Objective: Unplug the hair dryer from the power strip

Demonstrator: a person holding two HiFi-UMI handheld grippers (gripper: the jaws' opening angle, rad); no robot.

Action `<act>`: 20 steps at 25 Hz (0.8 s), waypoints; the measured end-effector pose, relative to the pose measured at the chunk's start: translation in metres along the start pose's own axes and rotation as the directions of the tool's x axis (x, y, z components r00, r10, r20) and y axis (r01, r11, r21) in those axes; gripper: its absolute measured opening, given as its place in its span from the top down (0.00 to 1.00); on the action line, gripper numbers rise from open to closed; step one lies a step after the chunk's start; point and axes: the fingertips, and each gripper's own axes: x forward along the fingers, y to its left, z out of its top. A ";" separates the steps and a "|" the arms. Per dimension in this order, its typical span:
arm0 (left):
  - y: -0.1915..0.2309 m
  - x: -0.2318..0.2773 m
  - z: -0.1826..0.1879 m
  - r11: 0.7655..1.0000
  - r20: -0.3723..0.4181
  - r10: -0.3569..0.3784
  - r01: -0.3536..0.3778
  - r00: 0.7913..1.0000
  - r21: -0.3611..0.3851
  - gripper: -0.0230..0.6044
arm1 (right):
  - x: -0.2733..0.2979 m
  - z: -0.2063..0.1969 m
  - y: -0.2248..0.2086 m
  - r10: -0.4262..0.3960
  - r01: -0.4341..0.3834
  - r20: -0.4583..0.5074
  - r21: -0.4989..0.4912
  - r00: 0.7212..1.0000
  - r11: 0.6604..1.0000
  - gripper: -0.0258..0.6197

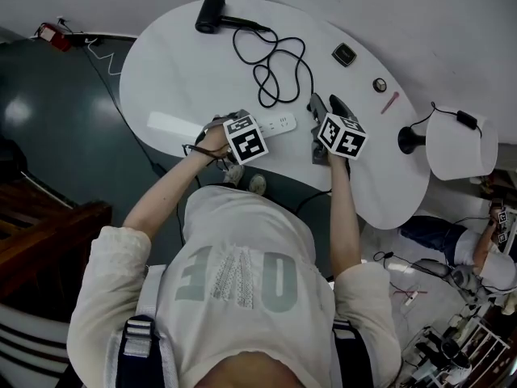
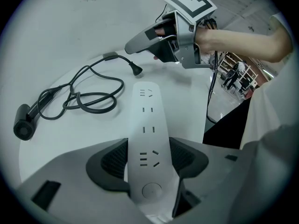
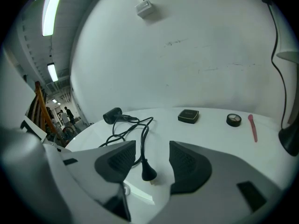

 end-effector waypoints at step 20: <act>0.093 -0.192 0.128 0.910 0.624 0.388 -0.174 0.678 -0.376 0.58 | -0.081 0.161 0.072 0.021 0.072 0.389 -0.224 0.921 0.972 0.63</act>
